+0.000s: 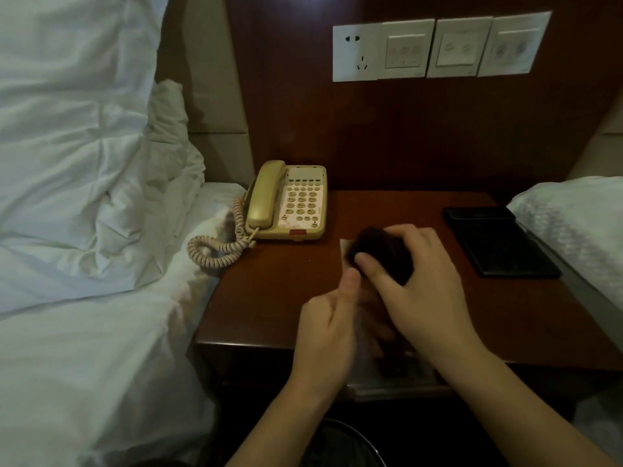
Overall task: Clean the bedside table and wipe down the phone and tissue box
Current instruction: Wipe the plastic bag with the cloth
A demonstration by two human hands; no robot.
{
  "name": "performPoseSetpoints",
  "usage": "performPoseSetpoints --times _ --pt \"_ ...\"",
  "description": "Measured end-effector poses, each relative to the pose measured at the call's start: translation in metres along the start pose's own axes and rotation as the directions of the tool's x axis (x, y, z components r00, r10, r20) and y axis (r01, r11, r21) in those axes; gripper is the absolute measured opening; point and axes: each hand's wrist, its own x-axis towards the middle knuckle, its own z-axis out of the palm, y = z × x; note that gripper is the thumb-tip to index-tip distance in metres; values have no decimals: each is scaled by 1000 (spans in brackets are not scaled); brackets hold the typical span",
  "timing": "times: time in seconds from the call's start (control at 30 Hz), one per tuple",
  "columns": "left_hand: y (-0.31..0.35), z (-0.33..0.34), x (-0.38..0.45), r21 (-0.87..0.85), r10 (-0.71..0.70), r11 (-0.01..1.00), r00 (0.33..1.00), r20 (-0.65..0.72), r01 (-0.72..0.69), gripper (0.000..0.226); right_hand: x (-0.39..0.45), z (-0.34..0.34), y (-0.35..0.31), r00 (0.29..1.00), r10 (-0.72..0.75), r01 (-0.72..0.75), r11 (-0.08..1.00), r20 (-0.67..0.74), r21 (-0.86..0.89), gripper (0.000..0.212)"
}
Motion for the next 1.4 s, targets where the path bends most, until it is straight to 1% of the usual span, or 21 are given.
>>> performPoseSetpoints --times 0.07,0.17,0.23,0.27,0.33,0.43,0.5,0.57,0.67,0.73,0.77,0.83,0.9,0.97,1.0,1.1,1.17,1.27,1.3,1.33,1.4 --pt "-3 -1 0 -15 -29 999 998 -54 28 67 -6 1 -1 998 -41 43 998 48 -38 34" --pt "-11 -16 8 -27 -74 997 983 -169 71 75 -26 -1 -6 941 -148 179 981 304 -79 33" --pt "-12 -22 12 -5 -55 998 985 -163 55 70 -34 -4 -5 889 -200 264 959 411 -103 35" --pt "-12 -22 13 7 -55 998 987 -148 57 69 -33 -7 -4 883 -204 275 955 422 -113 35" --pt "-9 -20 13 20 -68 997 989 -130 71 73 -28 -9 0 913 -179 230 968 367 -102 33" --pt "-6 -14 10 -52 -79 996 995 -63 76 69 -12 -9 10 992 -42 54 993 121 -101 38" --pt "-4 -10 6 -83 -84 993 996 -17 82 62 -1 -7 11 997 66 -68 995 -37 -72 38" --pt "-5 -8 5 -60 -60 996 998 -28 58 59 5 -2 6 995 55 -61 996 -82 -67 38" --pt "-9 -12 7 57 15 998 994 -108 -8 63 5 8 -5 995 -80 85 993 61 -77 39" --pt "-11 -16 8 92 33 996 994 -104 -23 67 6 11 -8 980 -143 151 988 136 -45 38" --pt "-10 -16 9 78 23 997 996 -88 -16 67 7 10 -7 980 -141 146 989 138 -32 36" --pt "-8 -15 10 15 -13 1000 999 -53 13 62 10 5 -3 994 -80 83 996 76 -29 35" --pt "-4 -12 10 -58 -57 997 998 -6 56 61 13 0 3 999 6 -8 999 -44 -39 35" --pt "-4 -9 8 -56 -57 997 998 18 58 63 12 -2 3 991 55 -59 998 -124 -32 32" --pt "-7 -9 8 -6 -33 999 999 8 33 66 10 0 1 992 44 -48 998 -119 -31 30" --pt "-15 -11 7 143 37 989 999 -12 -35 82 3 9 -7 996 -92 92 995 12 -44 27" --pt "-13 -12 7 90 29 996 999 -16 -27 83 4 7 -8 993 -109 111 993 39 -45 26" --pt "-5 -15 9 -64 -38 997 997 -70 33 67 6 -3 -1 1000 -2 1 999 -30 -53 27" --pt "-5 -17 10 -82 -48 996 994 -100 40 66 4 -6 0 1000 6 -7 998 -7 -62 28" --pt "-6 -20 11 -81 -53 996 989 -141 42 66 -2 -8 -1 998 -8 13 997 65 -72 28" --pt "-10 -28 15 -20 -55 998 966 -251 51 66 -17 -8 -7 959 -82 115 988 271 -107 30"
